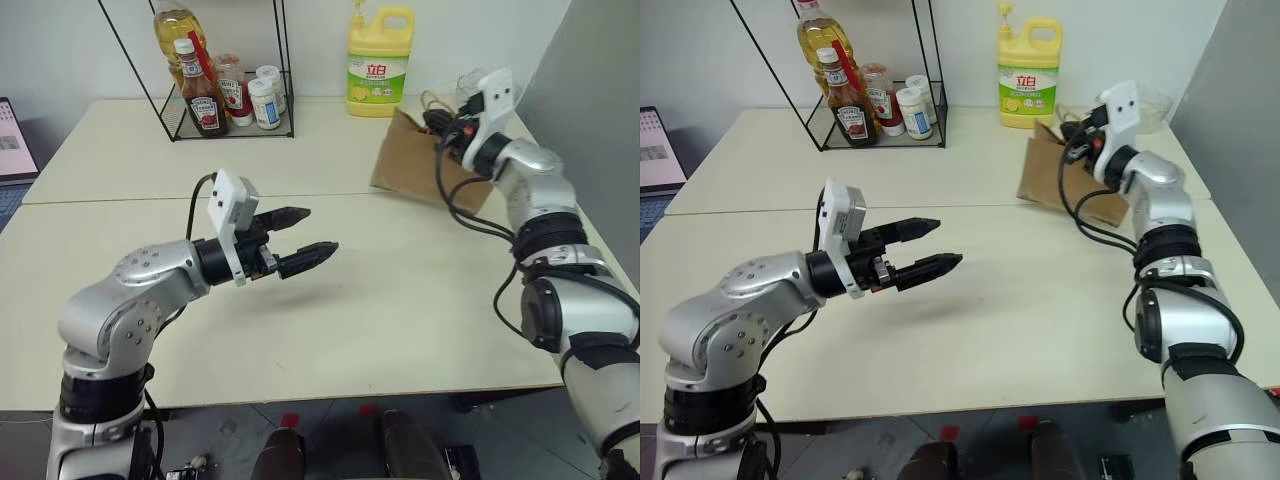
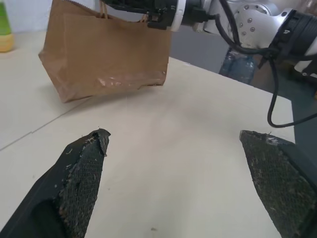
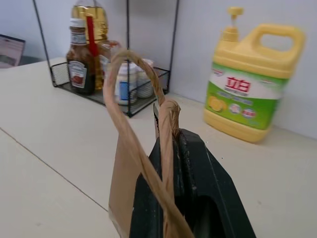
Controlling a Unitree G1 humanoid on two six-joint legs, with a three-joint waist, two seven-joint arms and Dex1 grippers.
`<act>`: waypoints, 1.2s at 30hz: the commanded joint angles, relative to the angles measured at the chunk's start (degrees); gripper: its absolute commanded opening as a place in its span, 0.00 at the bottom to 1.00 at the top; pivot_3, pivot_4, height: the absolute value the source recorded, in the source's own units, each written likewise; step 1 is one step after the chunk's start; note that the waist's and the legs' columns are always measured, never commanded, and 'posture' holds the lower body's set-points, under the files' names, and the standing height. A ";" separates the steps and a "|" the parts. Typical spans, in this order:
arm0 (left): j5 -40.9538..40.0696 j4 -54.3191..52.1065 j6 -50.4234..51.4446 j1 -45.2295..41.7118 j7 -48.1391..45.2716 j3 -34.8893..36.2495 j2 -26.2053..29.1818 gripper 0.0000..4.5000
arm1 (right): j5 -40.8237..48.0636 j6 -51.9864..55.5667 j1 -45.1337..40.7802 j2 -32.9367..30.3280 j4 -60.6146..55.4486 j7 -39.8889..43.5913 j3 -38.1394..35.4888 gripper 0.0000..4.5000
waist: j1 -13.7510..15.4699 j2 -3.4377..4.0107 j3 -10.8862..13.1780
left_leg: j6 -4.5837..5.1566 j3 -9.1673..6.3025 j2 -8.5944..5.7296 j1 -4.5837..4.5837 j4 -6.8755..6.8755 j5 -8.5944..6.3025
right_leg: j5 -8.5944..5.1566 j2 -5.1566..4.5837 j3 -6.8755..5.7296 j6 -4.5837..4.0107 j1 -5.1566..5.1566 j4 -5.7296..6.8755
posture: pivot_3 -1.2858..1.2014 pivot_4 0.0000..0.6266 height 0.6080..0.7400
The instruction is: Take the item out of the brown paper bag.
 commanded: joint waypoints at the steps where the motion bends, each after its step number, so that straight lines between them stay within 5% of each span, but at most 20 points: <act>1: -3.03 -5.34 0.16 2.46 4.10 3.70 -0.66 1.00 | -0.31 -3.36 -5.14 2.41 -0.49 0.26 0.04 0.00 | -0.03 0.02 0.01 | 0.00 0.01 0.00 -0.01 0.00 0.00 | 0.00 0.00 0.01 0.00 -0.02 0.00 | 0.52 0.24 1.00; 15: -7.90 -14.88 -1.63 12.87 17.51 7.55 -3.90 1.00 | -3.05 -8.27 -10.08 15.41 7.05 3.19 2.68 0.00 | 0.12 0.02 0.01 | -0.01 -0.05 -0.02 0.01 0.07 0.00 | 0.01 0.00 -0.01 -0.03 -0.09 0.37 | 0.52 0.24 1.00; 36: -9.93 -14.53 -3.90 16.18 19.30 9.70 0.67 1.00 | -5.96 -9.93 -10.37 17.72 8.40 4.61 4.36 0.00 | 0.00 0.02 0.01 | -0.02 0.00 -0.05 -0.05 0.10 0.01 | -0.01 0.01 0.03 -0.09 -0.49 0.84 | 0.52 0.24 1.00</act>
